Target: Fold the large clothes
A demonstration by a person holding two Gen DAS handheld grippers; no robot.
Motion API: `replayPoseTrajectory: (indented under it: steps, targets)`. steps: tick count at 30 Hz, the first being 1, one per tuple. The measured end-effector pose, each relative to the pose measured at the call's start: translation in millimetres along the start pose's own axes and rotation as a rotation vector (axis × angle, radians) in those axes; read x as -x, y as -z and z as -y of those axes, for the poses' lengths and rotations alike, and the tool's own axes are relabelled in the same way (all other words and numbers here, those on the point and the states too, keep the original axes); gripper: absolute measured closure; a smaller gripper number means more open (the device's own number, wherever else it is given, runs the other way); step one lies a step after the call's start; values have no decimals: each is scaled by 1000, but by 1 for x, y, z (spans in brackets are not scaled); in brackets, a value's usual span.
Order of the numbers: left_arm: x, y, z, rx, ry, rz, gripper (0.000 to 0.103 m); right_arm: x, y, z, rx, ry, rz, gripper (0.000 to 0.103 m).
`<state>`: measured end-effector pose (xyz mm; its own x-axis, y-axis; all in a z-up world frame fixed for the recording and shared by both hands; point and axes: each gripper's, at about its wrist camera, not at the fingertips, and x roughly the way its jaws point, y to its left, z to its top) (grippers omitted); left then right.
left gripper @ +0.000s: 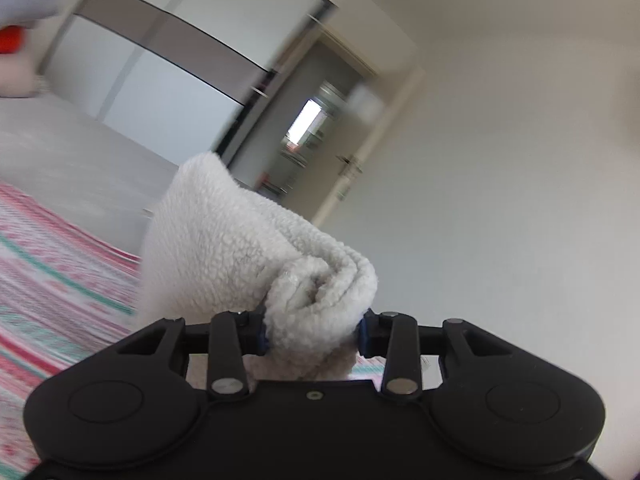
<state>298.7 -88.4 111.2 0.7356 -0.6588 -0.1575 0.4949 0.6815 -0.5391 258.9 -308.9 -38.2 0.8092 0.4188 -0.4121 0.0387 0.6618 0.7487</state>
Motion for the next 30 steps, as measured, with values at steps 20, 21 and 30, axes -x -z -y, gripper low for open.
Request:
replayPoseTrajectory:
  steps: [20, 21, 30]
  targets:
    - [-87, 182, 69, -523, 112, -314, 64, 101, -49, 151, -674, -219, 277, 17]
    - [-84, 177, 70, -543, 122, -321, 62, 102, -52, 149, -649, -224, 265, 17]
    - [-36, 124, 56, -488, 289, -410, 29, 98, -85, 129, -508, -195, 219, 17]
